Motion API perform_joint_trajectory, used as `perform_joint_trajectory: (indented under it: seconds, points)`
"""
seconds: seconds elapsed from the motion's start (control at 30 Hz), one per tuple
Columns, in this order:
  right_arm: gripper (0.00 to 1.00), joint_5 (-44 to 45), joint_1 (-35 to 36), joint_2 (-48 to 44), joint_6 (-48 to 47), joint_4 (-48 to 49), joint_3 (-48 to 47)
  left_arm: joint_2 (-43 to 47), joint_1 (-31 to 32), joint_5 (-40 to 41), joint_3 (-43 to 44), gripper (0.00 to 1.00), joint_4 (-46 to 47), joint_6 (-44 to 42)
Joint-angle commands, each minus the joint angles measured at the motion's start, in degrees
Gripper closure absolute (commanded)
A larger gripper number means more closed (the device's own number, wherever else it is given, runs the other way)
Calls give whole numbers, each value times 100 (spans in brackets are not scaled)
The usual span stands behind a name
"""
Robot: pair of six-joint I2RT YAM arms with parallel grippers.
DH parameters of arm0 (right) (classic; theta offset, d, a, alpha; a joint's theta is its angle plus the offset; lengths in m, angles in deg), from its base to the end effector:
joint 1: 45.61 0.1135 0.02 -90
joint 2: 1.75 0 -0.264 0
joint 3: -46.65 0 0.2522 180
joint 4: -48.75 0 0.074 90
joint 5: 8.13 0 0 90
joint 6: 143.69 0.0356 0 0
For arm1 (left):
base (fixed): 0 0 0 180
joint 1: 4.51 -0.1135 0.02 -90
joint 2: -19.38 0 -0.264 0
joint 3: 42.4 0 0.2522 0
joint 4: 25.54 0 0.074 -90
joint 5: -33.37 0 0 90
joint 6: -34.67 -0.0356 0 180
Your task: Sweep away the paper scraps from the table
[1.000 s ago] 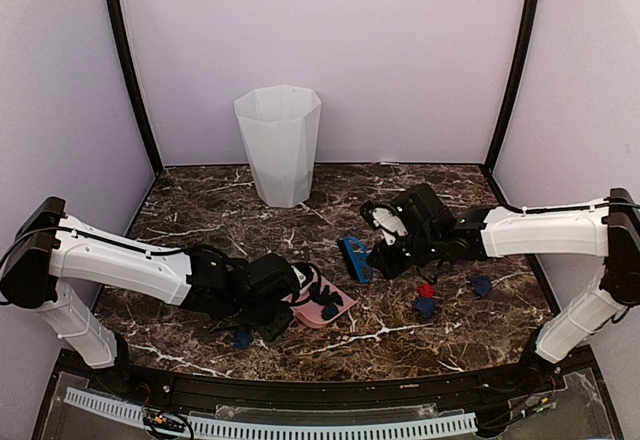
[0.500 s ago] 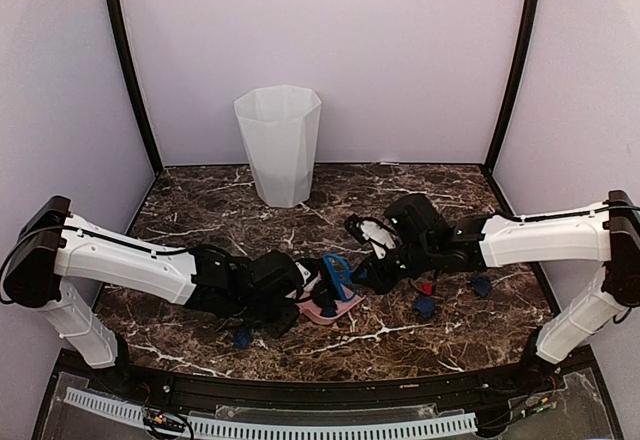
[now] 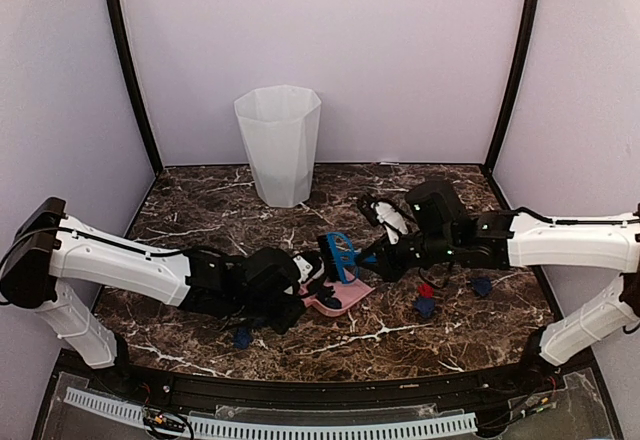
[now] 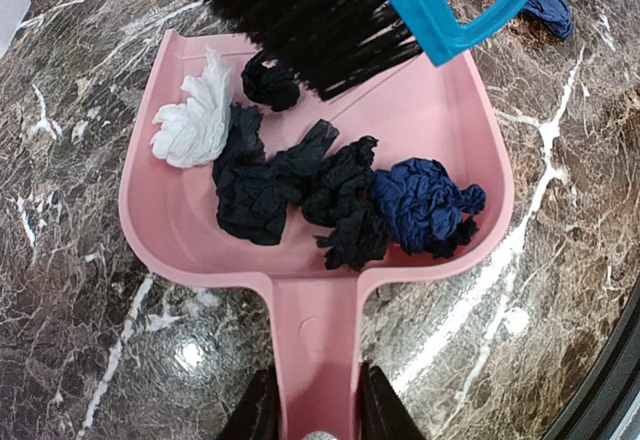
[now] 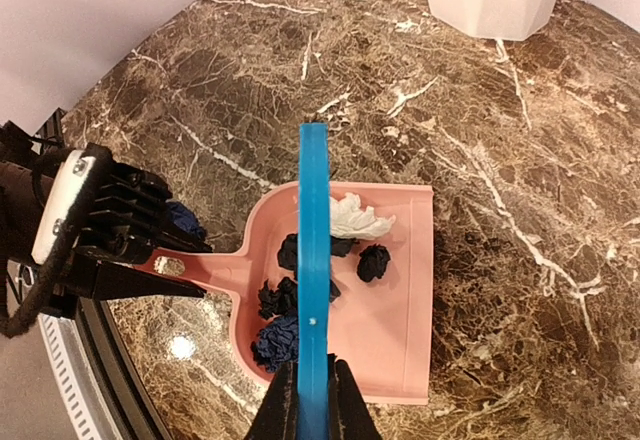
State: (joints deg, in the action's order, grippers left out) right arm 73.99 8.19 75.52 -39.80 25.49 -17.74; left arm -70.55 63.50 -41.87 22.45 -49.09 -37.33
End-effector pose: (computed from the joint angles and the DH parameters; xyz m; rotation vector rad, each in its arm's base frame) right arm 0.1708 0.2417 0.2504 -0.8658 2.1473 0.7870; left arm 0.1281 -0.2931 0.1892 0.9146 2.2405 -0.3935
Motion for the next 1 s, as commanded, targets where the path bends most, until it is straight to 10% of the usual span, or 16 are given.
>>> perform_joint_trajectory:
  seconds: [0.0, 0.97]
  points:
    - [100, 277, 42, -302, 31, -117, -93, 273, -24, 197, -89, 100, 274, -90]
    - [100, 4346, -241, -2827, 780, -636, 1187, 151, -566, 488, 1555, 100, -204, -287]
